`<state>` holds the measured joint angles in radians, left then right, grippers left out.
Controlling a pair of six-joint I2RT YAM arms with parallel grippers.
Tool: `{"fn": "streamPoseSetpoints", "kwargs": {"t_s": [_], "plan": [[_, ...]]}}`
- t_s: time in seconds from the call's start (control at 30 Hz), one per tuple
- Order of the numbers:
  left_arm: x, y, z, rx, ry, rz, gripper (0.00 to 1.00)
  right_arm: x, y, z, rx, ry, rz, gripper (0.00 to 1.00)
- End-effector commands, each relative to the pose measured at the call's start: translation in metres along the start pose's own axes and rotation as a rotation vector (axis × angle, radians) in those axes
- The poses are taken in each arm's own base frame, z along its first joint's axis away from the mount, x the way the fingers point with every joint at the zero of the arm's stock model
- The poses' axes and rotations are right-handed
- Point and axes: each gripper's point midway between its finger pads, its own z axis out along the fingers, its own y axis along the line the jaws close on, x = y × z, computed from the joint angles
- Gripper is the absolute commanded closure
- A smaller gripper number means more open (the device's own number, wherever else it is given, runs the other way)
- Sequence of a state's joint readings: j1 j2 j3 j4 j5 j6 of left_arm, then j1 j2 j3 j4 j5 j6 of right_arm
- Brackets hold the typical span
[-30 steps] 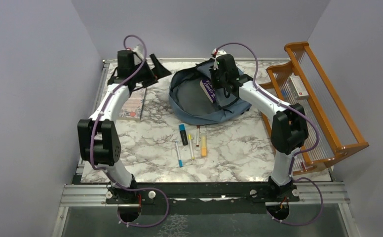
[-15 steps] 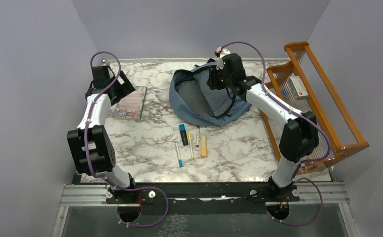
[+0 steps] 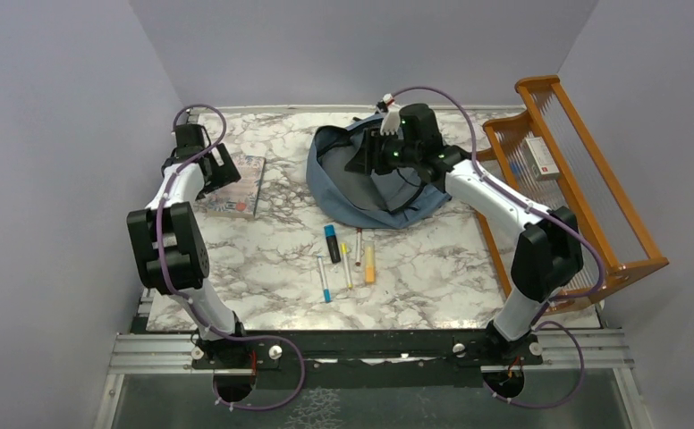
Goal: Pack the student bag
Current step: Pick up the book from the center of the board.
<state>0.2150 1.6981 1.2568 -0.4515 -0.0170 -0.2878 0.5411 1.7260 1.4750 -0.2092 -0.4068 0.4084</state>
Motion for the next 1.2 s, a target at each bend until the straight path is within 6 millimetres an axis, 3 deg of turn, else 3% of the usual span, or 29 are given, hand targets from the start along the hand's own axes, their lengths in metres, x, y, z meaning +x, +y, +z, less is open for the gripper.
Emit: {"fn": "streamPoseSetpoints", "kwargs": {"t_s": [0.0, 0.13, 0.27, 0.43, 0.67, 0.8, 1.07, 1.17], "plan": [[-0.007, 0.001, 0.024, 0.001, 0.029, 0.047, 0.01, 0.034, 0.017, 0.008, -0.102, 0.087, 0.054, 0.49], [-0.02, 0.001, 0.041, -0.009, 0.02, 0.073, 0.01, 0.053, 0.019, 0.008, -0.118, 0.122, 0.058, 0.48], [-0.02, -0.001, 0.058, 0.001, 0.039, 0.098, 0.01, 0.059, 0.018, 0.008, -0.118, 0.126, 0.058, 0.48], [-0.007, -0.01, 0.073, 0.062, 0.1, 0.107, 0.03, 0.057, 0.016, 0.012, -0.116, 0.117, 0.056, 0.48], [0.017, 0.0, 0.082, 0.028, 0.168, 0.103, 0.08, 0.056, 0.019, 0.018, -0.134, 0.127, 0.06, 0.48], [0.03, -0.018, 0.073, 0.112, 0.205, 0.054, 0.17, 0.058, 0.018, 0.021, -0.132, 0.131, 0.063, 0.47], [0.069, -0.041, 0.044, 0.208, 0.26, -0.007, 0.28, 0.06, 0.016, 0.03, -0.114, 0.132, 0.089, 0.48], [0.074, -0.046, 0.034, 0.235, 0.255, -0.003, 0.29, 0.056, 0.022, 0.035, -0.12, 0.126, 0.088, 0.48]]}}
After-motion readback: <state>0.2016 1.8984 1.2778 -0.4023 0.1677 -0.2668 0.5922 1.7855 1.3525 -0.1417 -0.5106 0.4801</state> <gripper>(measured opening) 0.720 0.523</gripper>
